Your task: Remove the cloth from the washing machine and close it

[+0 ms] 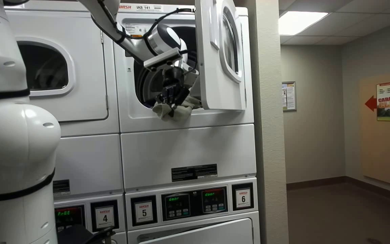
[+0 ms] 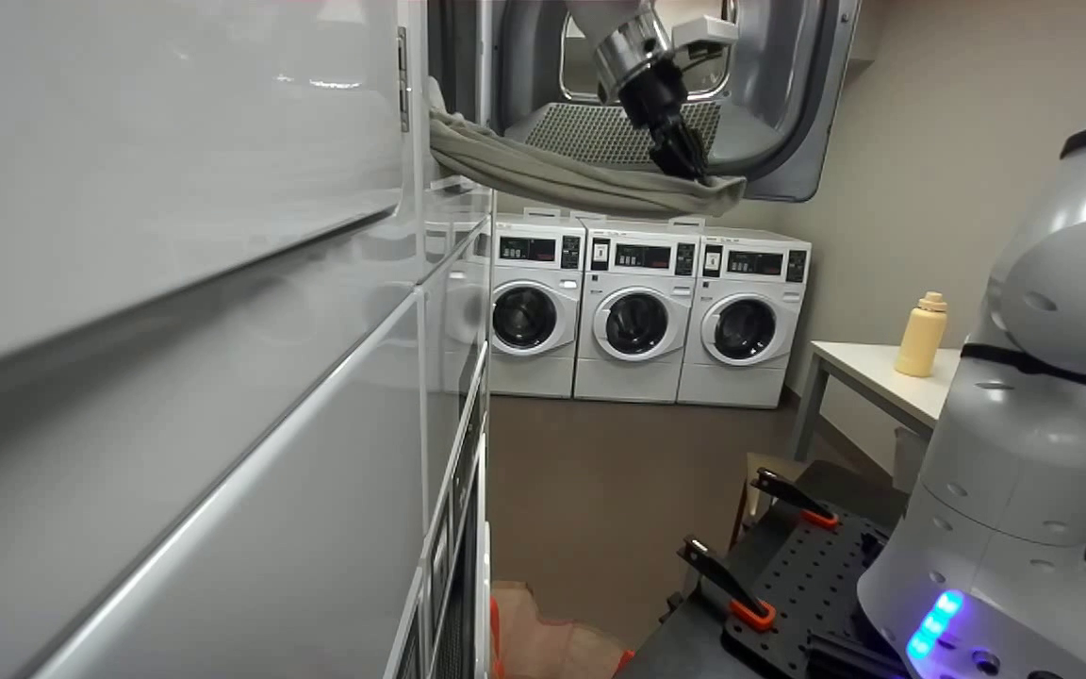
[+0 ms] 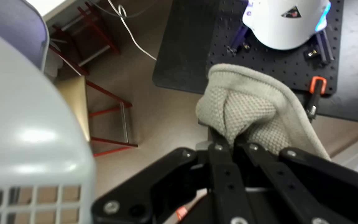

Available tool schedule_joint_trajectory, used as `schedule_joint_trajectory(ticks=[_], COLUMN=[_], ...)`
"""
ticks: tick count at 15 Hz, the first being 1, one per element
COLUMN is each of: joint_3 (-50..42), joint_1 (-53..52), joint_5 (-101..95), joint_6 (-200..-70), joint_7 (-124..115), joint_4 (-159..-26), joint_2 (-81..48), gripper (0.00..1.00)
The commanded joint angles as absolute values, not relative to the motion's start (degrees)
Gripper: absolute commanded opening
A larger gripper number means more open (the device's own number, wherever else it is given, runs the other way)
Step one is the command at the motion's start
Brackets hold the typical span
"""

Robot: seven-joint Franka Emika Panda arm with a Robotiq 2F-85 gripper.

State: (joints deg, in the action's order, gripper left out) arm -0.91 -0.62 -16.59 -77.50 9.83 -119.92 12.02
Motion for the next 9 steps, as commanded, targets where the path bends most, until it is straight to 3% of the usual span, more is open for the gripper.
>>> schedule_joint_trajectory(ticks=[1,4,9], joint_3=[-1.17,-1.73,-1.62], joint_1=[-0.50,-0.40,-0.16], joint_5=[-23.42,-28.34,-33.53], joint_6=[-77.09,-75.82,-84.66], joint_7=[13.30,14.84,4.38], joint_4=[-134.10,-141.28,-147.70], joint_2=[18.13,19.70,20.80], gripper=[0.02,0.02,0.02])
